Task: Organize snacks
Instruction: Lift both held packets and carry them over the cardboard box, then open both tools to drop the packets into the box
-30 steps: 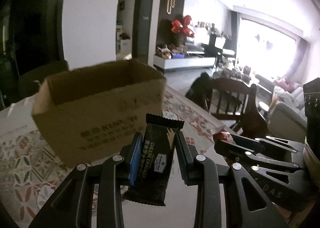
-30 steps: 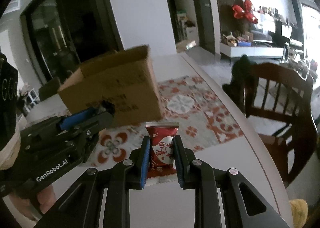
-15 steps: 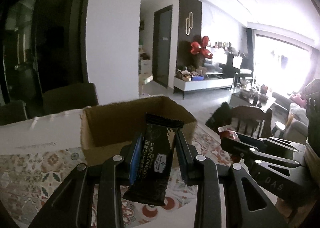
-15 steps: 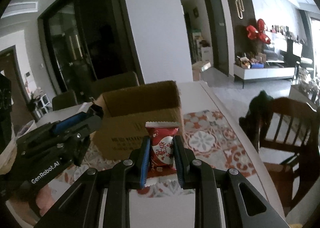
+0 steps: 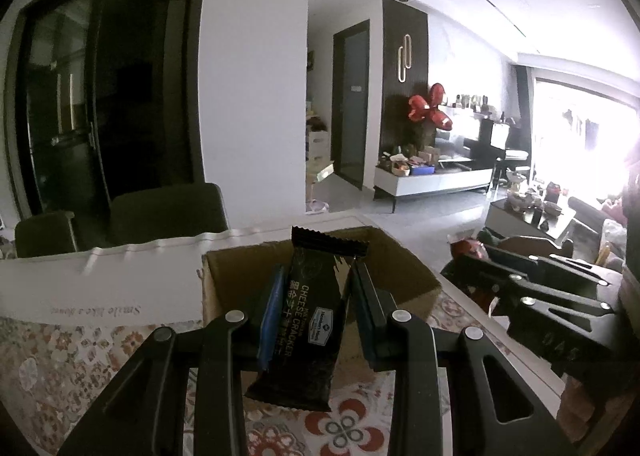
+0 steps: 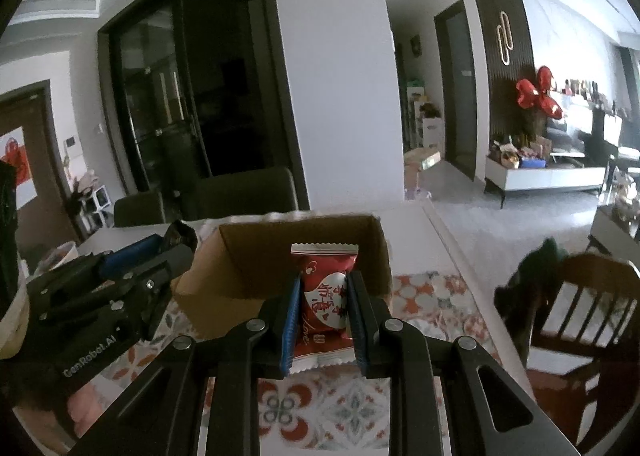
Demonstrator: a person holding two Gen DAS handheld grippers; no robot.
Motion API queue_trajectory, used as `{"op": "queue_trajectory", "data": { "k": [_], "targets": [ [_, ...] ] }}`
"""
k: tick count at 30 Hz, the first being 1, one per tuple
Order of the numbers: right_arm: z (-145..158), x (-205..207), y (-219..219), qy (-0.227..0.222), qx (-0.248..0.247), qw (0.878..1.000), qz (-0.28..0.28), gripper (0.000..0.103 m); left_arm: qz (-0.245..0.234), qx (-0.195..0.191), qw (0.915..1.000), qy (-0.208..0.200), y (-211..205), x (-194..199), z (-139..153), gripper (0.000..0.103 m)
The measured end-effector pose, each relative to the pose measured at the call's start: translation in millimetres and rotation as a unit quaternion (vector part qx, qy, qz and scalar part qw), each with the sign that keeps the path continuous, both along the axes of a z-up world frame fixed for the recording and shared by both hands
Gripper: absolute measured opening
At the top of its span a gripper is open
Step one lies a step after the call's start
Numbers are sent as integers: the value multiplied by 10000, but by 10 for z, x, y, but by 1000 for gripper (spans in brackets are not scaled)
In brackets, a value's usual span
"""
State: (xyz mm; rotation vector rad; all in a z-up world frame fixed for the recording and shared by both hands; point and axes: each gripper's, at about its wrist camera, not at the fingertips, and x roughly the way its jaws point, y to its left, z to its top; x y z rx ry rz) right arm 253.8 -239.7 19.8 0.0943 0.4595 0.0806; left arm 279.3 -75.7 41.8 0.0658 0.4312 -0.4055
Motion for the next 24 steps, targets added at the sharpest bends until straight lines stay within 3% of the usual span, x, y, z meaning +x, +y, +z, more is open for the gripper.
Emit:
{"op": "queue_trajectory", "data": {
  "k": [13, 24],
  "targets": [
    [110, 556, -54, 81, -189, 9996, 192, 24, 77, 130, 9994, 321, -108, 542, -31, 33],
    [-36, 957, -137, 420, -206, 9987, 177, 24, 223, 374, 9963, 738, -200, 932, -189, 34]
  ]
}}
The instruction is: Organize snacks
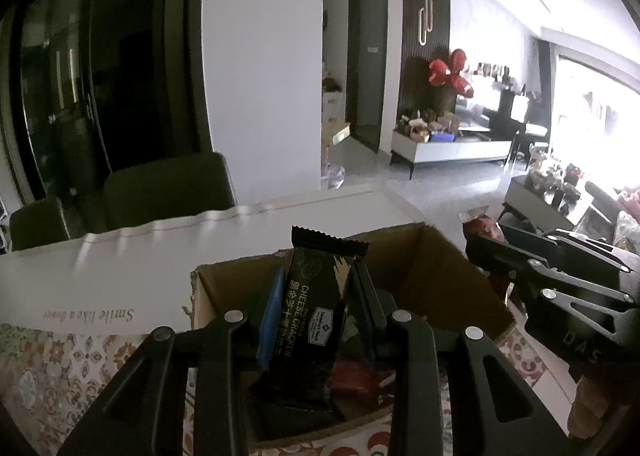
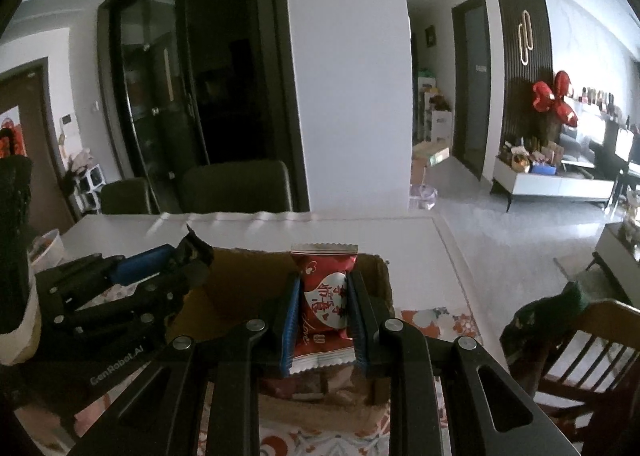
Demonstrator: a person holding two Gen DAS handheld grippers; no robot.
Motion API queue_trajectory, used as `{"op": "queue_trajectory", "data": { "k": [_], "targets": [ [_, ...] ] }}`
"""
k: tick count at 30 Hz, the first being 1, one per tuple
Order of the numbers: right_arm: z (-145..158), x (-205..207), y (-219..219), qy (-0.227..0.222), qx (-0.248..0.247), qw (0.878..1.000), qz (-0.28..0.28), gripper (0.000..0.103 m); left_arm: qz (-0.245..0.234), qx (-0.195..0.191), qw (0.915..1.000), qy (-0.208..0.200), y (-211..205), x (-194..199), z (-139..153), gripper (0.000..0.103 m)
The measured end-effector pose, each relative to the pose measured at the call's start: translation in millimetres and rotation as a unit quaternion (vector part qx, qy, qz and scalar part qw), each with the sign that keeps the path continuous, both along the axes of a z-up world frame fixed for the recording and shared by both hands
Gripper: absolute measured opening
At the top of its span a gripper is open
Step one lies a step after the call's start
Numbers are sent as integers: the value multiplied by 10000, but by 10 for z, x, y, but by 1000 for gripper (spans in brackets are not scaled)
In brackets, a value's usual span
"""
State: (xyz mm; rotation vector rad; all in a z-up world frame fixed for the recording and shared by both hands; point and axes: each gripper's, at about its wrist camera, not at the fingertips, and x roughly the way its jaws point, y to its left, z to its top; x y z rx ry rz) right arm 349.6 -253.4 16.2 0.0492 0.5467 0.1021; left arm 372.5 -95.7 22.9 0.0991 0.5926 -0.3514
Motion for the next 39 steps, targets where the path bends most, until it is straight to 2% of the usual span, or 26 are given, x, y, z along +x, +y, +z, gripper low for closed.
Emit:
{"op": "queue_trajectory", "data": {
  "k": [1, 3, 4, 5, 6, 7, 9, 14, 15, 16, 18, 24, 32, 36, 39],
  "targets": [
    [-20, 29, -9, 31, 0, 10000, -18, 24, 13, 24, 10000, 25, -7, 19, -14, 36],
    [-42, 75, -6, 97, 9, 9999, -32, 25, 105, 80, 9999, 49, -9, 43, -25, 56],
    [-57, 104, -17, 146, 27, 9999, -41, 26, 183, 97, 9998, 7, 6, 36, -23, 59],
    [-68, 118, -30, 184, 35, 9998, -60, 30, 246, 122, 9996, -34, 19, 30, -19, 62],
    [-74, 119, -40, 195, 28, 9998, -99, 43, 308, 169, 9994, -78, 30, 9, -14, 62],
    [-71, 98, -47, 154, -10, 9997, -170, 50, 349, 211, 9991, -118, 42, -16, -10, 62],
    [-66, 54, -51, 122, -105, 9996, -241, 50, 417, 246, 9986, -193, 76, -72, 0, 70],
    [-38, -115, -13, 92, -119, 9996, -242, 50, 581, 265, 9970, -432, 155, -290, 88, 78],
    [-30, -121, 8, 78, -113, 9996, -243, 51, 625, 249, 9966, -471, 173, -354, 101, 82],
    [-28, -169, 14, 54, -103, 9996, -261, 58, 661, 231, 9962, -520, 191, -420, 116, 83],
    [-17, -291, 20, -15, -93, 9995, -312, 63, 722, 245, 9952, -621, 224, -537, 145, 88],
    [13, -653, 47, -155, -37, 9992, -355, 63, 827, 234, 9923, -892, 297, -890, 224, 103],
    [13, -1122, 67, -266, 96, 9985, -473, 68, 1053, 200, 9873, -1168, 360, -1374, 312, 103],
    [57, -1365, 78, -383, 57, 9974, -600, 76, 1076, 147, 9871, -1173, 425, -1617, 308, 103],
    [81, -1554, 94, -471, 43, 9967, -666, 77, 1060, 151, 9872, -1180, 459, -1802, 302, 103]
  ]
}}
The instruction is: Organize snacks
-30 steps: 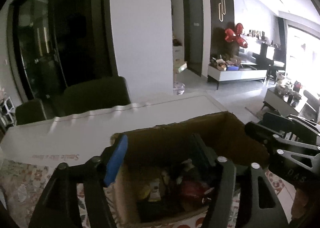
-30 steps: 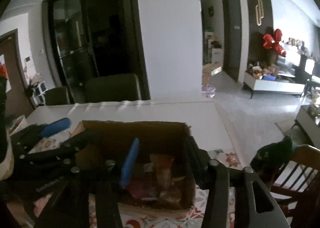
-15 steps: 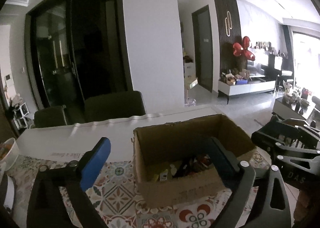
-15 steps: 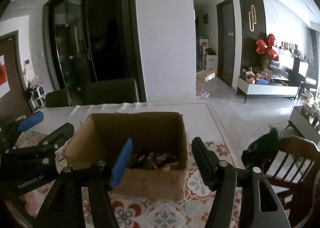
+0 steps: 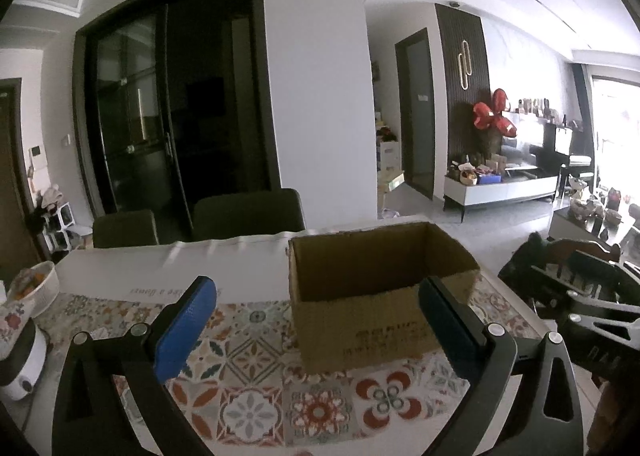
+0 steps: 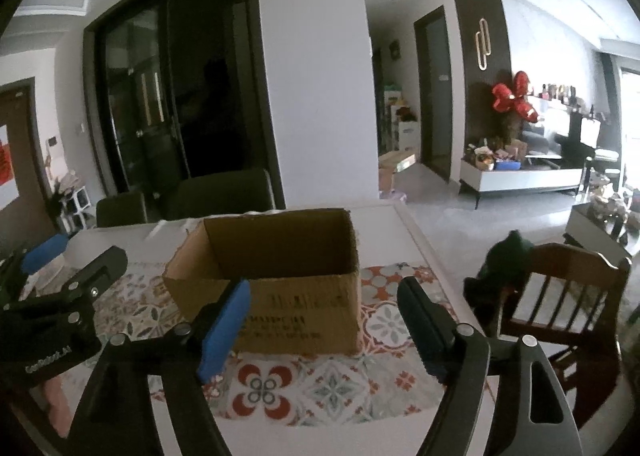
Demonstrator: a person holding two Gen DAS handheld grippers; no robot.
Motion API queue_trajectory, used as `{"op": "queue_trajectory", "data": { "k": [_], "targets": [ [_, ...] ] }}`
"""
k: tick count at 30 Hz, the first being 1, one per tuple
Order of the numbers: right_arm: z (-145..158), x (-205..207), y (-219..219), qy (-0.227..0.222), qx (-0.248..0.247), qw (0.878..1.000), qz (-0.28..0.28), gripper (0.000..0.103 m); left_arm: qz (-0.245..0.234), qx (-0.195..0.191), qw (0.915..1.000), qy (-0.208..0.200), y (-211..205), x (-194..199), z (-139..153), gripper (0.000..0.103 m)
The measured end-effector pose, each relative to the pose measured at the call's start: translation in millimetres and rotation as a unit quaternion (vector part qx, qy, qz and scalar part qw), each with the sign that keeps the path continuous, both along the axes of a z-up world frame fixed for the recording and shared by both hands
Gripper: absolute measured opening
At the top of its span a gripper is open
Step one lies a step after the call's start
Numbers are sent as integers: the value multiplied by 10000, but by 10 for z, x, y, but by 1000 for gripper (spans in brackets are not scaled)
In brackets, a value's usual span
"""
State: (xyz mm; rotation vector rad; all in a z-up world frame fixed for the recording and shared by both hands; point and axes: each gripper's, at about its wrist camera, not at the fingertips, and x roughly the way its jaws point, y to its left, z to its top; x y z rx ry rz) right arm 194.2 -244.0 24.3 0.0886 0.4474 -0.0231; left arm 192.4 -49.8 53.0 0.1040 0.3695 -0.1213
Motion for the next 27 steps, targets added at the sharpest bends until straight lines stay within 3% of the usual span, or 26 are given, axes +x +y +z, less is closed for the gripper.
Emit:
{"op": "queue_trajectory", "data": {
  "k": [6, 27],
  "targets": [
    [20, -384, 80, -148, -72, 9999, 0, 84, 42, -41, 10000, 26, 90, -345, -32, 103],
    [20, -1043, 197, -187, -218, 9996, 44, 84, 61, 12, 9999, -103, 209, -973, 8, 103]
  ]
}}
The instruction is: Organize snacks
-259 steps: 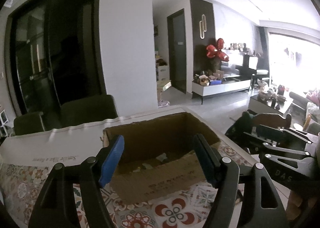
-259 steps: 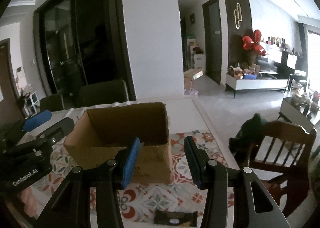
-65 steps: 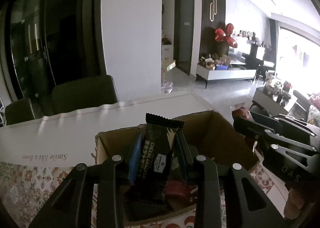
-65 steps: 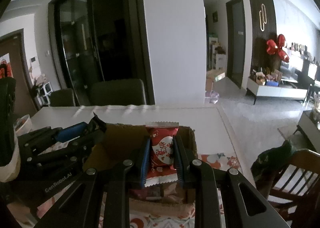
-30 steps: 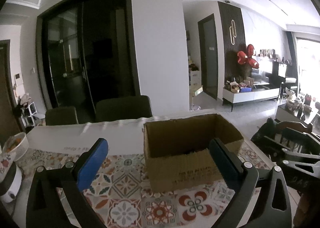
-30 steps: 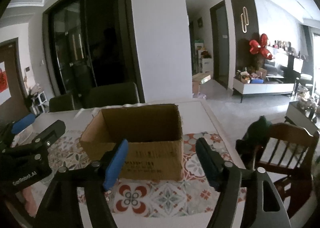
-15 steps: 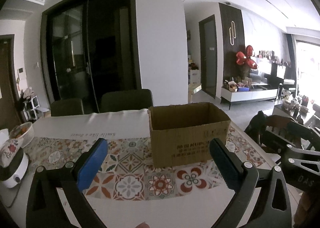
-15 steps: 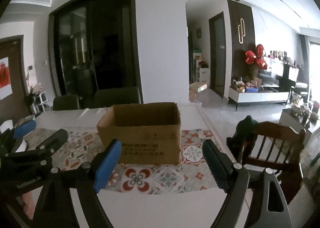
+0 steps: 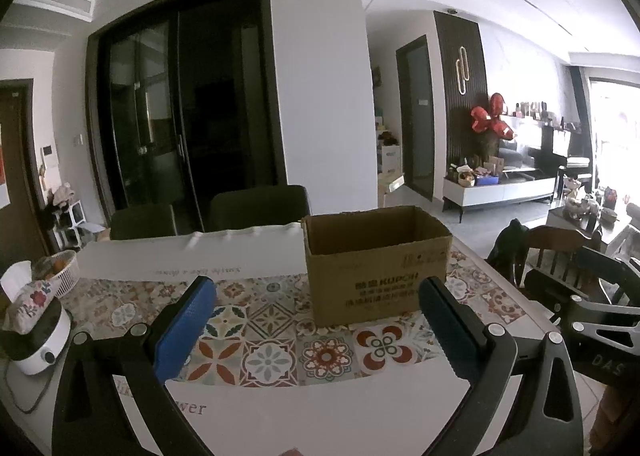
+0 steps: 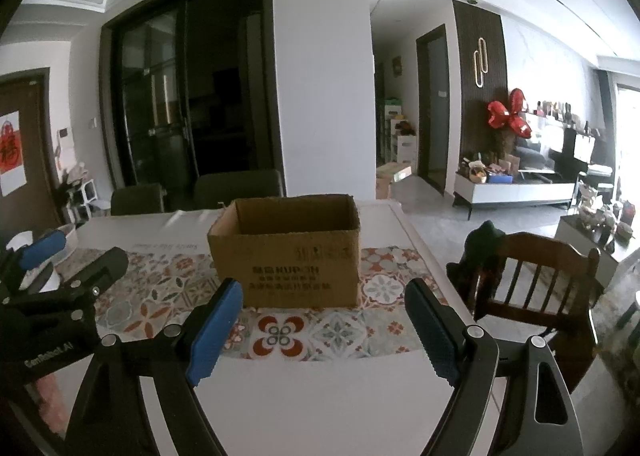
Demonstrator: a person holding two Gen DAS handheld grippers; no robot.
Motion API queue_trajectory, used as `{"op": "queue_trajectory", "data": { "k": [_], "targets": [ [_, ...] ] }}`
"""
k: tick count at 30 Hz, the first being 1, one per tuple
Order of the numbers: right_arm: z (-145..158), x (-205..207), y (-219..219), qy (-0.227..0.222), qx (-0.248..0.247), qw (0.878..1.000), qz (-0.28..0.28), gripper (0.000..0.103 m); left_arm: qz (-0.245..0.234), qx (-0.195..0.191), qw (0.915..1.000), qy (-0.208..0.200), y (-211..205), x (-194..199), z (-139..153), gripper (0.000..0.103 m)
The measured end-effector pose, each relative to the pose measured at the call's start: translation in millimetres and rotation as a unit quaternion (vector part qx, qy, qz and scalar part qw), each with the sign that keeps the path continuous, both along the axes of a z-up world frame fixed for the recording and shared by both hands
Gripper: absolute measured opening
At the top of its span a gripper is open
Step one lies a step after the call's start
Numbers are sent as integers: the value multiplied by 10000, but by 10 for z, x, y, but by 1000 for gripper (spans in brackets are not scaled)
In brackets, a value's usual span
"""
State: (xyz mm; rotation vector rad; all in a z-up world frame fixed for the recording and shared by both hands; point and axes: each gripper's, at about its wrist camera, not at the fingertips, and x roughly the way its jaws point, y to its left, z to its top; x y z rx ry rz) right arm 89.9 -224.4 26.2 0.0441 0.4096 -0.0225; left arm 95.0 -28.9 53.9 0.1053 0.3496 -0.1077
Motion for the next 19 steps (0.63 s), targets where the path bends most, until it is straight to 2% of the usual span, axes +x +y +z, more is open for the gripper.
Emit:
{"op": "queue_trajectory", "data": {
  "k": [19],
  "targets": [
    [49, -141, -3, -91, -30, 10000, -26, 84, 68, -6, 9999, -109, 68, -151, 47, 103]
  ]
}}
